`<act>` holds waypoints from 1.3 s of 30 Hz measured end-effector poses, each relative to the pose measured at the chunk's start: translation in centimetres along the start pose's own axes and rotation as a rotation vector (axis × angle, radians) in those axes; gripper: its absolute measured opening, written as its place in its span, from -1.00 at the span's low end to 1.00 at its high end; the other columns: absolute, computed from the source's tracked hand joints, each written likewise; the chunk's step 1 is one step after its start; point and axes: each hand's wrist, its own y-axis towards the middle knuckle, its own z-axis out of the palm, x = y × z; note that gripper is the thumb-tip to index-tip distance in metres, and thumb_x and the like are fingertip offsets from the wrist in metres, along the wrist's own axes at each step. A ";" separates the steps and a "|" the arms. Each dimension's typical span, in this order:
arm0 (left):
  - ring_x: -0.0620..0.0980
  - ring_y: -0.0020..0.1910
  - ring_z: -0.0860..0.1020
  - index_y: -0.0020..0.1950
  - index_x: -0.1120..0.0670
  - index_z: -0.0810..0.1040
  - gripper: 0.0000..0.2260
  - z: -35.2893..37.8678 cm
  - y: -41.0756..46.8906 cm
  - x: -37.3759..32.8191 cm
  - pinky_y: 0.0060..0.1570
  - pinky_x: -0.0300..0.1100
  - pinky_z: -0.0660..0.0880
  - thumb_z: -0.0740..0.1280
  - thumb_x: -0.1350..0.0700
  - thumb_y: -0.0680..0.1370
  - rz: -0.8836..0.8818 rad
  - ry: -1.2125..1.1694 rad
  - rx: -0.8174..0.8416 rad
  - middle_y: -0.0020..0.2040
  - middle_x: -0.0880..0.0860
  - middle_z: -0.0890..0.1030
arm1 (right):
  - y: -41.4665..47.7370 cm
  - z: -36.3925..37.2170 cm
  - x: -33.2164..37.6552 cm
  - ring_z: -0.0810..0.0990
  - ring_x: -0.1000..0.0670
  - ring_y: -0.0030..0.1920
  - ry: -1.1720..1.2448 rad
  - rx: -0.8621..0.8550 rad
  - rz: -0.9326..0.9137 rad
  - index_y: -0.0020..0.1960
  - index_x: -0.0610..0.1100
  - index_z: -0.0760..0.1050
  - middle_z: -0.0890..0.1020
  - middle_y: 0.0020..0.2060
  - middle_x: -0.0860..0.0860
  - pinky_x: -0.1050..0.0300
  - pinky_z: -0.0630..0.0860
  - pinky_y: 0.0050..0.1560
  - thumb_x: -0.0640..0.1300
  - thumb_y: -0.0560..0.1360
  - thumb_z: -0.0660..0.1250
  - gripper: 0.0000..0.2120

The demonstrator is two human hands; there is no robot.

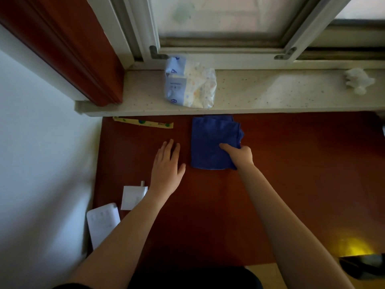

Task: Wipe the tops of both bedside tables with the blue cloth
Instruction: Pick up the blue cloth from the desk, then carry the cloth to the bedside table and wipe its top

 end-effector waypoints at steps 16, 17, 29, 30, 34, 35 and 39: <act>-0.03 0.28 0.47 0.38 0.09 0.45 -0.65 -8.1 -6.3 -2.5 0.22 -0.24 0.33 0.18 0.01 0.63 0.045 -0.364 -0.095 0.27 0.04 0.54 | -11.3 -5.5 -0.6 0.59 0.09 -0.23 0.103 -0.109 -0.399 -0.05 -0.14 0.54 0.61 -0.23 0.08 0.24 0.48 -0.31 -0.10 0.48 0.42 -0.87; -0.05 0.29 0.46 0.38 0.09 0.45 -0.66 -8.2 -7.9 -2.9 0.21 -0.26 0.30 0.18 0.02 0.63 0.055 -0.383 -0.098 0.27 0.03 0.54 | -12.5 -6.6 -1.5 0.60 0.09 -0.22 0.121 -0.112 -0.399 -0.03 -0.14 0.54 0.61 -0.21 0.08 0.24 0.48 -0.30 -0.10 0.48 0.42 -0.86; -0.10 0.12 0.52 0.30 0.06 0.51 -0.71 0.6 -25.0 -6.1 0.04 -0.24 0.38 0.20 0.02 0.63 -0.009 -0.416 0.420 0.16 -0.05 0.53 | -24.8 -16.6 -27.3 0.65 -0.07 -0.22 0.332 -0.292 -0.090 -0.17 -0.14 0.55 0.67 -0.22 -0.08 0.03 0.56 -0.25 -0.15 0.47 0.43 -0.91; -0.10 0.13 0.52 0.29 0.04 0.51 -0.72 1.0 -25.5 -6.9 0.04 -0.24 0.40 0.19 0.01 0.63 0.009 -0.385 0.456 0.15 -0.07 0.53 | -26.1 -17.2 -29.6 0.66 -0.08 -0.22 0.387 -0.339 -0.064 -0.18 -0.16 0.56 0.68 -0.23 -0.09 0.03 0.56 -0.25 -0.17 0.47 0.43 -0.91; -0.11 0.11 0.50 0.26 0.01 0.51 -0.73 2.5 -26.5 -12.3 0.03 -0.24 0.41 0.14 -0.02 0.64 0.172 -0.273 0.580 0.12 -0.12 0.52 | -30.2 -20.2 -37.3 0.65 -0.08 -0.18 0.545 -0.538 0.011 -0.20 -0.14 0.57 0.67 -0.25 -0.09 0.01 0.55 -0.17 -0.18 0.46 0.44 -0.92; -0.11 0.14 0.49 0.25 0.01 0.52 -0.73 2.9 -26.7 -14.1 0.04 -0.23 0.40 0.14 -0.03 0.64 0.220 -0.252 0.598 0.12 -0.12 0.50 | -31.1 -20.9 -38.8 0.65 -0.08 -0.17 0.581 -0.592 0.020 -0.22 -0.13 0.57 0.67 -0.26 -0.08 0.00 0.54 -0.16 -0.18 0.46 0.44 -0.91; -0.12 0.16 0.46 0.27 0.04 0.52 -0.71 5.3 -27.3 -22.6 0.10 -0.20 0.39 0.14 -0.02 0.64 0.457 -0.180 0.665 0.16 -0.10 0.51 | -35.2 -23.9 -44.3 0.65 -0.06 -0.18 0.773 -0.805 0.050 -0.18 -0.20 0.58 0.67 -0.26 -0.09 0.23 0.53 -0.31 -0.21 0.47 0.43 -0.92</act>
